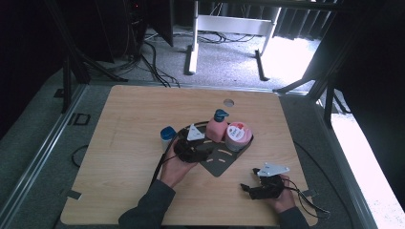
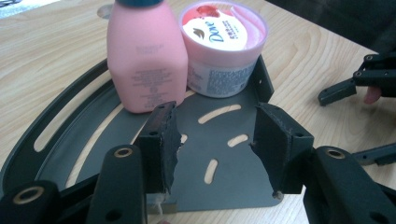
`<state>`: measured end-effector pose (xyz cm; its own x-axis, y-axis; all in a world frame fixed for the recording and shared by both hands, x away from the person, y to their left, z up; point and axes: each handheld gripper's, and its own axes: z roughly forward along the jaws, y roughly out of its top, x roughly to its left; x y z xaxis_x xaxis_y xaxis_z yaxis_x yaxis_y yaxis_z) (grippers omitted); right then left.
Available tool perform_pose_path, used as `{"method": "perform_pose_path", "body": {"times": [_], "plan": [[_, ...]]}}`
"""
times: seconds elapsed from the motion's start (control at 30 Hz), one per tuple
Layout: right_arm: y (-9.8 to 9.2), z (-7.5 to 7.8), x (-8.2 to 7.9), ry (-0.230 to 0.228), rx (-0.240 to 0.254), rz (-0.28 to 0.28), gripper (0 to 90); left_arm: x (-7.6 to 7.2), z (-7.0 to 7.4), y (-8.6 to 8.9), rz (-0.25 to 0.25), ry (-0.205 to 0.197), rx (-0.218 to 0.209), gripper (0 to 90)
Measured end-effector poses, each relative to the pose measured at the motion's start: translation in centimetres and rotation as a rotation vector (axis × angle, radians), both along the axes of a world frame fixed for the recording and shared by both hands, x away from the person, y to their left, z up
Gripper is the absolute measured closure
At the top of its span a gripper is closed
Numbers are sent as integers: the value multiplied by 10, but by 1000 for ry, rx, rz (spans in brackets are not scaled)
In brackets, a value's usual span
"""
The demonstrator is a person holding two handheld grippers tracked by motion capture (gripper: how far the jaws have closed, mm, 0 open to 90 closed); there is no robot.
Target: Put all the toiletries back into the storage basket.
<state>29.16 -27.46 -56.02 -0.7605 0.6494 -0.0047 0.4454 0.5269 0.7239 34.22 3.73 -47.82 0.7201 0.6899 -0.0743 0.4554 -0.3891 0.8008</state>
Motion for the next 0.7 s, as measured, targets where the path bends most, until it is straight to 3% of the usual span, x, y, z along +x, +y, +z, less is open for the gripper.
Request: {"method": "perform_pose_path", "body": {"times": [0.7], "plan": [[0,0,0,0,0,0,181,-13,-7,24,13,-8,25,508]]}}
